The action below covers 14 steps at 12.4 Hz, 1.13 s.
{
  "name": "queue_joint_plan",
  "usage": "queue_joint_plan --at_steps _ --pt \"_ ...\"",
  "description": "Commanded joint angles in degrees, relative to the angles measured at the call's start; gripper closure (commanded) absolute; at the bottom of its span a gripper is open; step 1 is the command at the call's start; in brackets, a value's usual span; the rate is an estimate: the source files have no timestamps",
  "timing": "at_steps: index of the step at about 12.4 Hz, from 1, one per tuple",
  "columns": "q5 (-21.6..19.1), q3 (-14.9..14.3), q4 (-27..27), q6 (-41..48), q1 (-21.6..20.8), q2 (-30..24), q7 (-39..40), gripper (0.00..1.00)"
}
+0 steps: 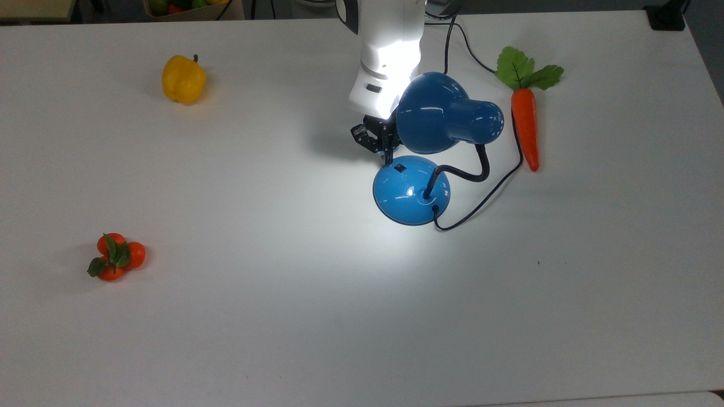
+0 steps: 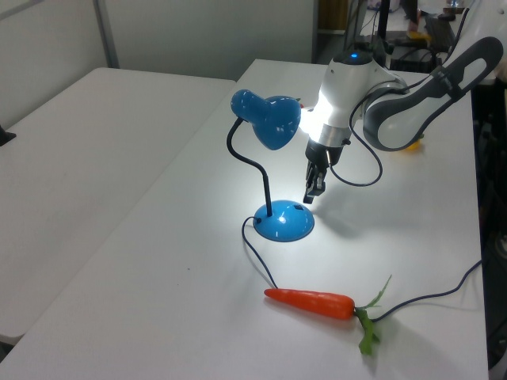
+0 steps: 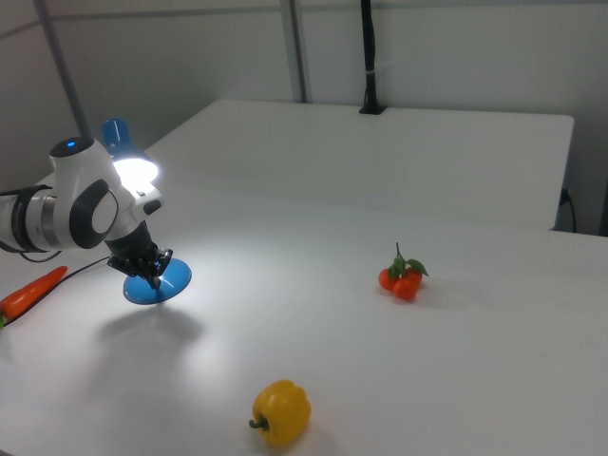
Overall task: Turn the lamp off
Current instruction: 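Press down on the lamp base switch with the gripper fingers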
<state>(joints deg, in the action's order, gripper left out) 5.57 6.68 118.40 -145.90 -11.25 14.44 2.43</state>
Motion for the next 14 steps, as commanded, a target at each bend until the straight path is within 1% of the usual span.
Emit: queue_joint_plan --at_steps 1,4,6,12,14 --pt "-0.3 1.0 1.6 -2.5 0.8 -1.3 1.3 1.0" --pt "-0.3 2.5 1.2 -2.7 0.8 -1.2 1.5 1.0" --pt "-0.2 2.7 1.1 -2.7 0.7 -1.0 2.7 1.0" --pt "0.7 2.8 0.5 -2.8 0.9 -0.3 2.7 1.0" --pt "0.8 2.8 0.2 -2.9 1.6 0.6 2.8 1.0"
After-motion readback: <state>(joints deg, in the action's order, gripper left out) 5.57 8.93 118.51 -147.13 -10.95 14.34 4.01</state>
